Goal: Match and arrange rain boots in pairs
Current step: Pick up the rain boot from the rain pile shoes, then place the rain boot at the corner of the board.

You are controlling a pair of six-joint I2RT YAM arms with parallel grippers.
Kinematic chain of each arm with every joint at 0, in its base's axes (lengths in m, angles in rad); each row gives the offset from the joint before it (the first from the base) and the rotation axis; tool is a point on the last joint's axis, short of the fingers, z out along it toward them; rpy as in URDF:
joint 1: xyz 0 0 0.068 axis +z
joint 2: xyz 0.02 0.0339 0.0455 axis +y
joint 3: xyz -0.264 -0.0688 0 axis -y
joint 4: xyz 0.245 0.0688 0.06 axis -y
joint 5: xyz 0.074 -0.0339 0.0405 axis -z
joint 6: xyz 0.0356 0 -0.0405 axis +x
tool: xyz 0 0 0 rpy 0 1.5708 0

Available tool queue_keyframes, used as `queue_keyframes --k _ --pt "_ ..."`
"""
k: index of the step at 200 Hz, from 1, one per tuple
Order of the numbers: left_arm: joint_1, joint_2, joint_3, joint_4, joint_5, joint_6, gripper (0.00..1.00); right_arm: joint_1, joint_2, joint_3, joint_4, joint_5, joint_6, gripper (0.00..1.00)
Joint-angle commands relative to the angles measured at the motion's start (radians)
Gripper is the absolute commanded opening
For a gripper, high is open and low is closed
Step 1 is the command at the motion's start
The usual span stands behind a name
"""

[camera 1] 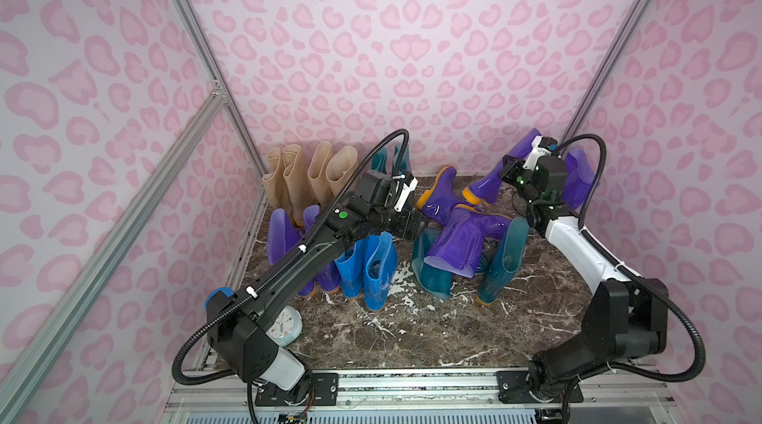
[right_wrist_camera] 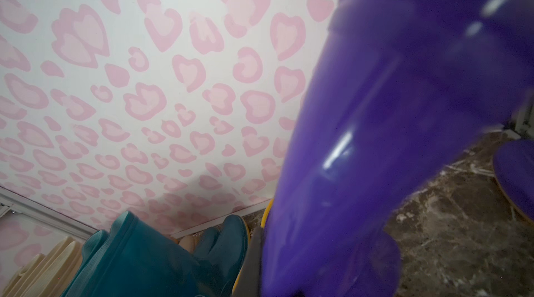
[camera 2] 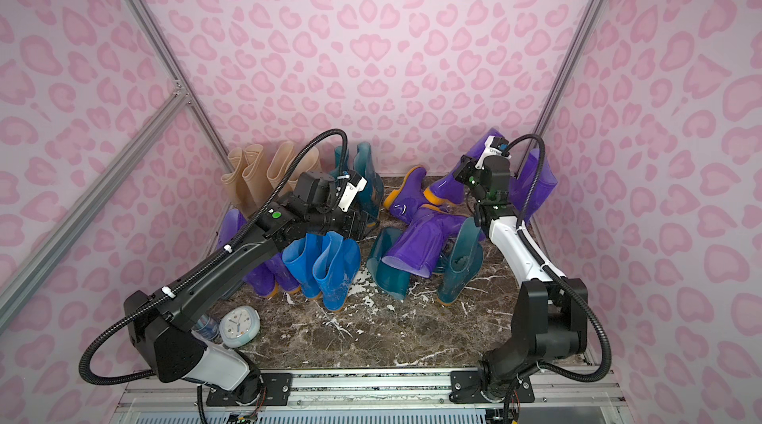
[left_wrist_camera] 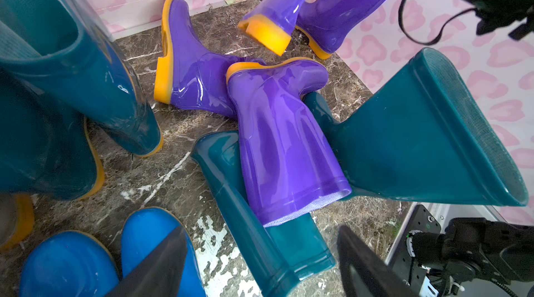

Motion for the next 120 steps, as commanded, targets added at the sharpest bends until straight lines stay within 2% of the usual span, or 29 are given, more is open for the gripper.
queue_keyframes --k 1,32,44,54,62,82,97,120 --pt "-0.002 0.009 0.005 -0.005 0.020 -0.003 0.83 0.007 0.061 0.130 0.028 0.038 -0.092 0.00" --pt "-0.002 0.008 0.005 -0.001 0.042 -0.009 0.83 0.018 0.186 0.303 -0.041 0.093 -0.197 0.00" --pt "-0.002 0.009 0.003 0.001 0.036 -0.010 0.83 0.044 0.224 0.362 -0.087 0.163 -0.229 0.00" --pt "-0.002 0.014 0.003 0.001 0.036 -0.011 0.83 0.062 0.255 0.398 -0.107 0.172 -0.258 0.00" --pt "-0.002 0.021 0.004 0.001 0.040 -0.012 0.83 0.080 0.288 0.446 -0.137 0.250 -0.285 0.00" --pt "-0.002 0.033 0.009 -0.002 0.053 -0.014 0.83 0.094 0.365 0.554 -0.173 0.296 -0.266 0.00" --pt "-0.002 0.033 0.011 -0.005 0.051 -0.014 0.83 0.124 0.443 0.678 -0.246 0.427 -0.273 0.00" --pt "-0.002 0.028 0.009 -0.004 0.045 -0.007 0.83 0.152 0.536 0.850 -0.313 0.447 -0.328 0.00"
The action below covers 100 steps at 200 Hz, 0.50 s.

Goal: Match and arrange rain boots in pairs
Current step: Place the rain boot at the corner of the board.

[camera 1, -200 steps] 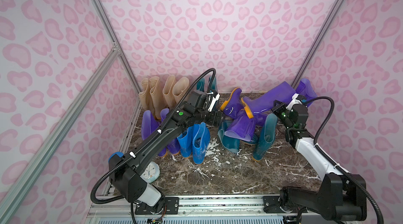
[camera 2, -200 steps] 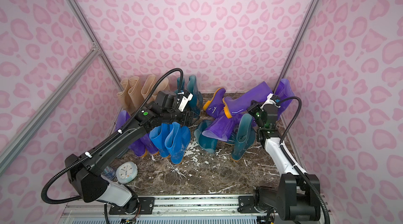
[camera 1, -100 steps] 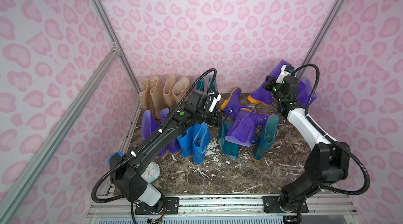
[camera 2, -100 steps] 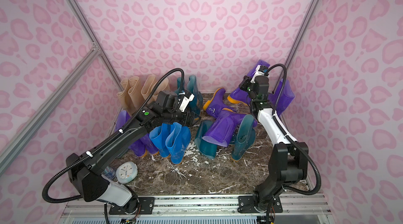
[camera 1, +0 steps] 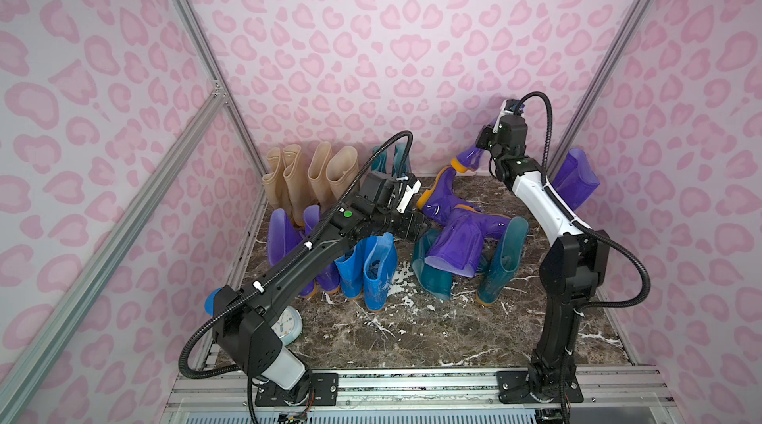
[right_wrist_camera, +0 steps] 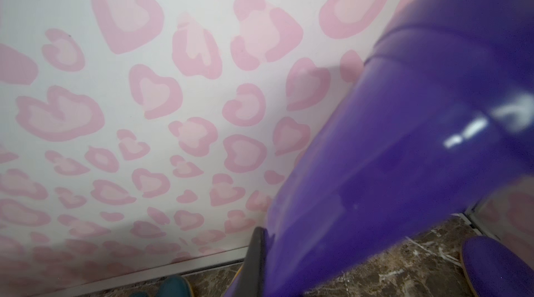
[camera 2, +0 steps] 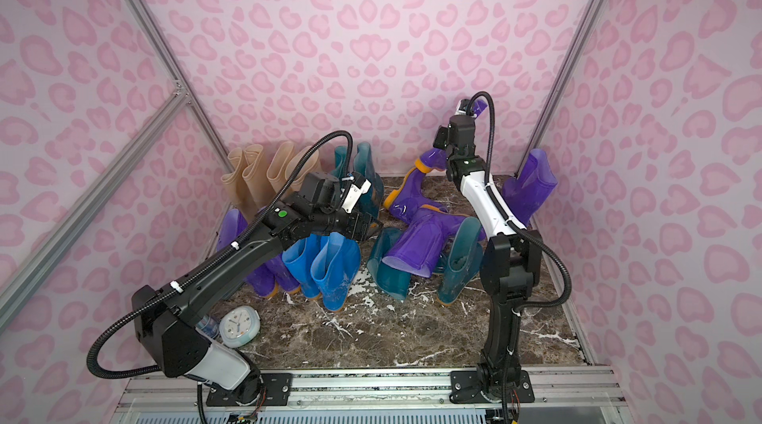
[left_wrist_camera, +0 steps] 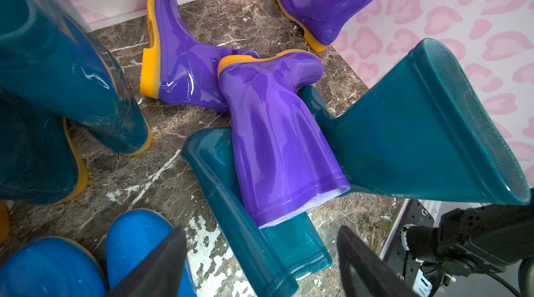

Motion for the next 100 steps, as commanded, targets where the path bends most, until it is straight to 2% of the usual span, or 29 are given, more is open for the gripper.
queue_keyframes --k 1,26,63,100 --pt "0.000 -0.003 0.007 -0.011 0.013 -0.004 0.83 0.031 0.068 0.148 -0.019 0.136 -0.080 0.00" --pt "0.000 0.000 0.004 -0.011 0.005 0.002 0.83 0.092 0.114 0.211 -0.011 0.240 -0.196 0.00" --pt "0.000 0.010 0.004 -0.008 0.028 -0.007 0.83 0.101 0.208 0.291 0.013 0.266 -0.270 0.00" --pt "0.000 0.010 0.004 -0.009 0.022 -0.001 0.83 0.036 0.356 0.491 -0.039 0.223 -0.234 0.00"
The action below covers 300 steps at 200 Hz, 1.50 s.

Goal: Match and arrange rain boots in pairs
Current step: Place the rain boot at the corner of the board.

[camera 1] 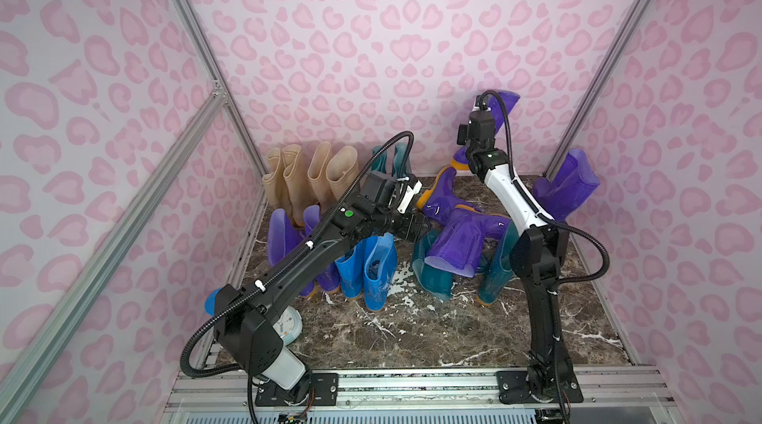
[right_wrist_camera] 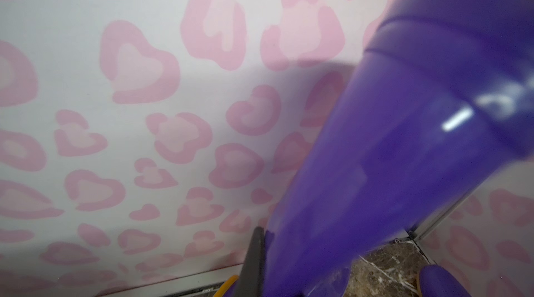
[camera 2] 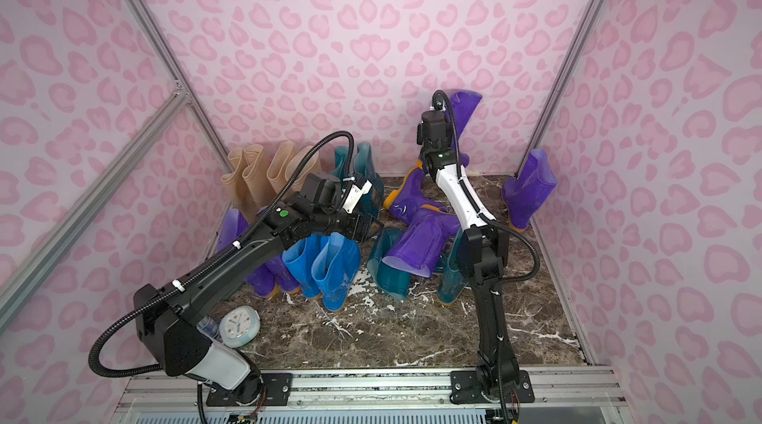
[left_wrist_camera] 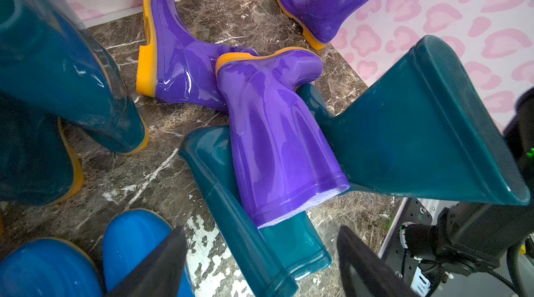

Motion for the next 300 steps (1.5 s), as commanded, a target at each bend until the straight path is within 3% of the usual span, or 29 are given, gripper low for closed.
queue_keyframes --k 1,42,78,109,159,169,183,222,268,300 --pt "0.000 0.005 0.005 -0.008 0.012 -0.002 0.83 -0.038 0.058 0.092 0.056 -0.004 -0.009 0.00" --pt "0.001 0.018 0.007 -0.012 0.012 0.002 0.83 -0.108 0.115 0.139 -0.003 -0.046 -0.006 0.00" --pt "0.002 0.033 0.008 -0.012 0.017 0.000 0.83 -0.104 0.084 0.049 -0.012 -0.006 -0.128 0.00" --pt "0.001 0.038 0.010 -0.013 0.021 -0.001 0.83 -0.073 0.036 -0.146 0.026 0.074 -0.169 0.00" --pt "0.000 0.036 0.008 -0.011 0.033 -0.006 0.83 -0.091 -0.153 -0.515 0.066 0.102 -0.037 0.00" --pt "-0.001 0.035 0.010 -0.012 0.040 -0.007 0.83 -0.092 -0.173 -0.545 0.065 0.095 -0.033 0.08" --pt "-0.002 0.035 0.013 -0.015 0.051 -0.009 0.84 -0.101 -0.187 -0.552 0.020 0.087 -0.005 0.30" --pt "-0.044 0.029 0.046 -0.079 0.005 0.054 0.86 -0.106 -0.269 -0.592 -0.045 0.002 0.072 0.51" --pt "-0.135 0.061 0.145 -0.226 -0.136 0.165 0.88 -0.106 -0.446 -0.756 -0.032 -0.043 0.167 0.62" --pt "-0.152 0.064 0.158 -0.291 -0.144 0.196 0.89 -0.108 -0.540 -0.811 -0.040 -0.071 0.193 0.67"
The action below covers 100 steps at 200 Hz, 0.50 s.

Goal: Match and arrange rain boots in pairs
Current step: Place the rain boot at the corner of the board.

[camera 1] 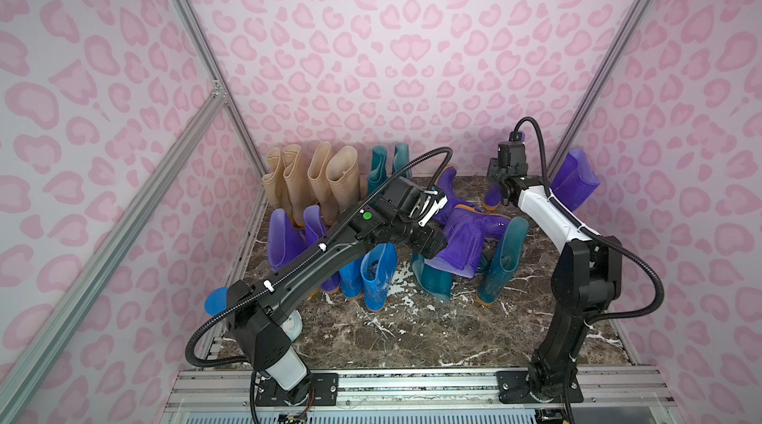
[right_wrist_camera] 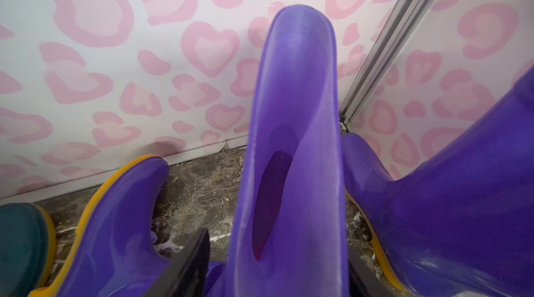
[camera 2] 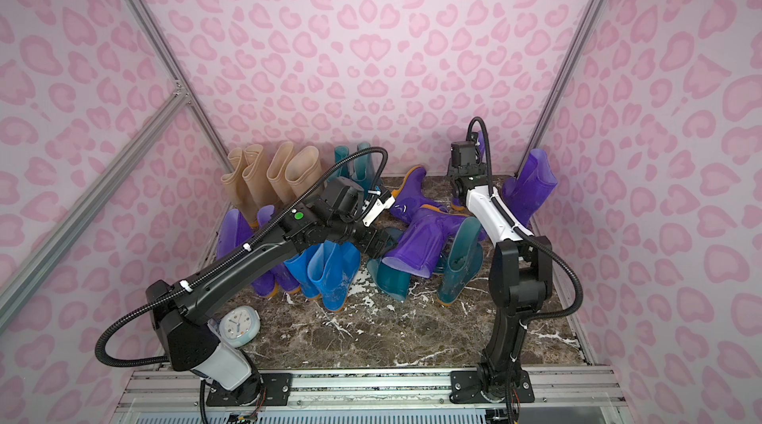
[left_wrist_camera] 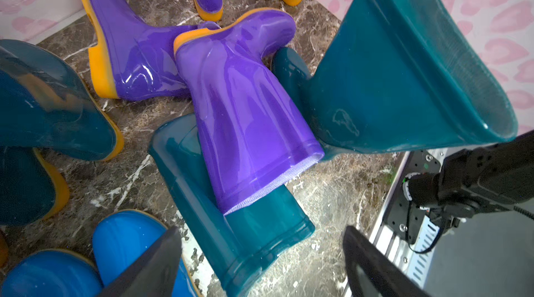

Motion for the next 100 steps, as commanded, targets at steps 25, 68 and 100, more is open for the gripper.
queue_keyframes --k 25,68,100 --pt "-0.024 0.005 0.035 -0.123 -0.080 0.067 0.89 0.000 -0.069 -0.025 0.004 -0.047 0.059 0.69" --pt "-0.097 0.042 0.094 -0.201 -0.170 0.141 0.89 0.073 -0.191 -0.079 -0.022 -0.029 0.090 0.70" --pt "-0.122 0.027 0.043 -0.157 -0.184 0.186 0.89 0.167 -0.395 -0.253 0.026 0.046 0.088 0.71"
